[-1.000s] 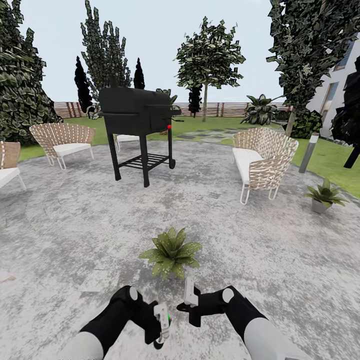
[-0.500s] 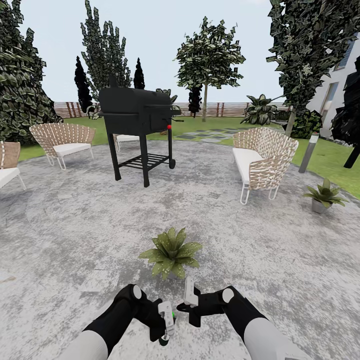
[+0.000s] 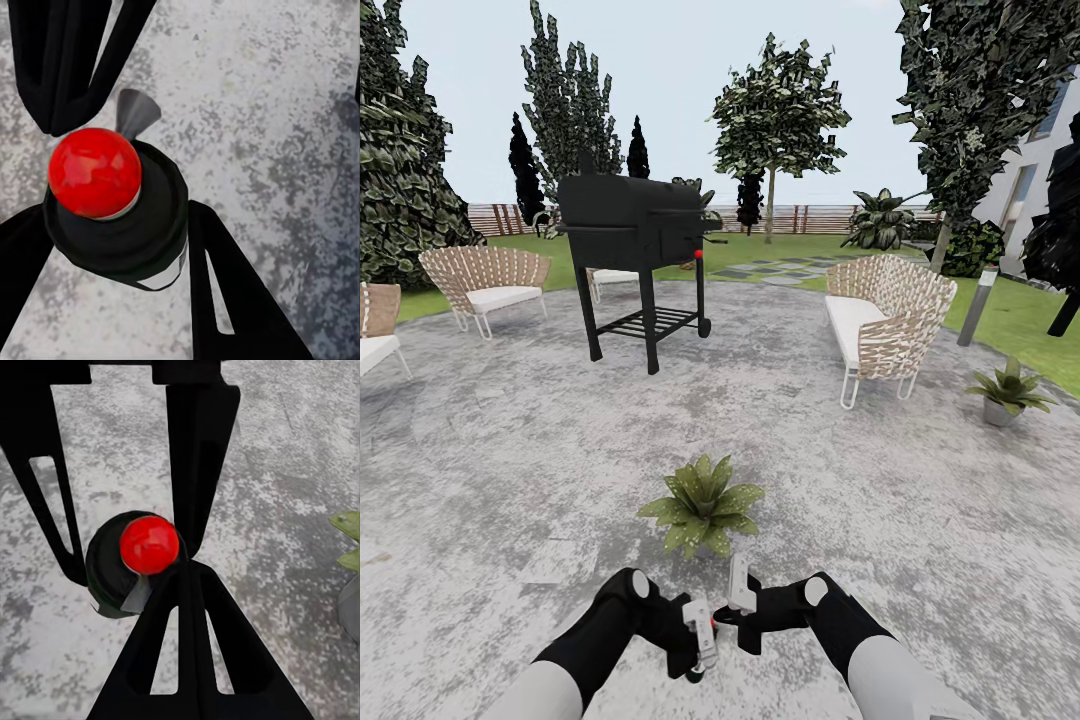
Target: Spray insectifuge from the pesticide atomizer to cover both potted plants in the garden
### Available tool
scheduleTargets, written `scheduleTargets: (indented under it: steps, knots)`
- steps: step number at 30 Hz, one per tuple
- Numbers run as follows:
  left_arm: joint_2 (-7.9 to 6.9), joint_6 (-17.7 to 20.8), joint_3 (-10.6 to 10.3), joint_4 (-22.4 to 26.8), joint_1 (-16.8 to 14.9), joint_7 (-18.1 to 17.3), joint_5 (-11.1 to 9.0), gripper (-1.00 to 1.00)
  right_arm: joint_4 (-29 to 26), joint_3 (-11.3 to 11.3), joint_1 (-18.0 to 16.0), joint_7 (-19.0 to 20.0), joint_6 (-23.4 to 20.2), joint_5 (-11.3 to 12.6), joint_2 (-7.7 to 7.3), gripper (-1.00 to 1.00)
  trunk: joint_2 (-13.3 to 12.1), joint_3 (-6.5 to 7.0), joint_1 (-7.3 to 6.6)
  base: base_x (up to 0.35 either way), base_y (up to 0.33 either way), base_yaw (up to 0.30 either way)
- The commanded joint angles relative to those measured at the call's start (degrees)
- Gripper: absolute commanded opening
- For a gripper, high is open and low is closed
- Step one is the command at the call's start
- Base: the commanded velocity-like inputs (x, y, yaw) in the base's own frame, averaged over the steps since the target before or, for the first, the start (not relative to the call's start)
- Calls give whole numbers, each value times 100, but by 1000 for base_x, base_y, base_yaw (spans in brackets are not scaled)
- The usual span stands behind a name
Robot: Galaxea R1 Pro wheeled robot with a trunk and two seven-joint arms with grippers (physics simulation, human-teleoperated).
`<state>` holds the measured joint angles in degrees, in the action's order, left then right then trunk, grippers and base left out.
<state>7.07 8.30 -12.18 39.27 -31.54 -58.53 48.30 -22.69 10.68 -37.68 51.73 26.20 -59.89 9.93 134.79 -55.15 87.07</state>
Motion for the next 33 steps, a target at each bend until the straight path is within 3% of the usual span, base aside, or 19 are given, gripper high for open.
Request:
scheduleTargets:
  steps: [1, 7, 14, 16, 18, 19, 25, 26, 29, 32, 33]
  knots:
    - [-6, 63, -8, 9, -2, -27, 5, -100, -7, 49, -3, 31, 16, -40, 7, -100, 2, -6, -1, 0, 0, 0]
    - [-138, 54, 94, -16, -9, -30, 34, -100, -7, 49, -3, 31, 16, -40, 7, -100, 2, -6, -1, 0, 0, 0]
    - [-842, 38, 193, -33, 38, -27, 26, -100, 1, 49, -3, 30, 16, -40, 7, -100, 2, -6, -1, 0, 0, 0]
    - [-1008, 29, 371, -55, 65, -27, 26, -100, 2, 45, -3, 30, 22, -40, 7, -100, 2, -6, -1, 0, 0, 0]
    - [-1094, 24, 675, -71, 68, -27, 29, -100, 8, 48, -3, 17, 24, -50, 7, -100, 2, -6, -1, 0, 0, 0]
    - [-1131, 23, 847, -74, 73, -27, 29, -100, 9, 48, -3, 10, 25, -54, 7, 100, 2, -6, -1, 0, 0, 0]
    - [-1299, 22, 1819, -57, 77, 46, 22, -100, -5, 77, 5, -32, 27, -53, 7, 100, 2, -6, -1, 0, 0, 0]
    - [-1306, 24, 2124, -43, 77, 120, 18, -100, -7, 118, 6, -124, 30, -33, -33, 100, 2, -6, -1, 0, 0, 0]
    - [-1278, 18, 3422, -72, 93, 616, -103, -100, 231, 530, 26, -936, 33, 231, -289, 100, 2, -6, -1, 0, 0, 0]
    - [-1255, -132, 4106, -148, 107, 1222, -176, -100, 707, 956, 54, -1776, 34, 363, -482, 100, 2, -6, -1, 0, 0, 0]
    - [-1246, -363, 4360, -352, 110, 1553, -268, -100, 972, 1132, 100, -2174, 34, 384, -557, 100, 2, -6, -1, 0, 0, 0]
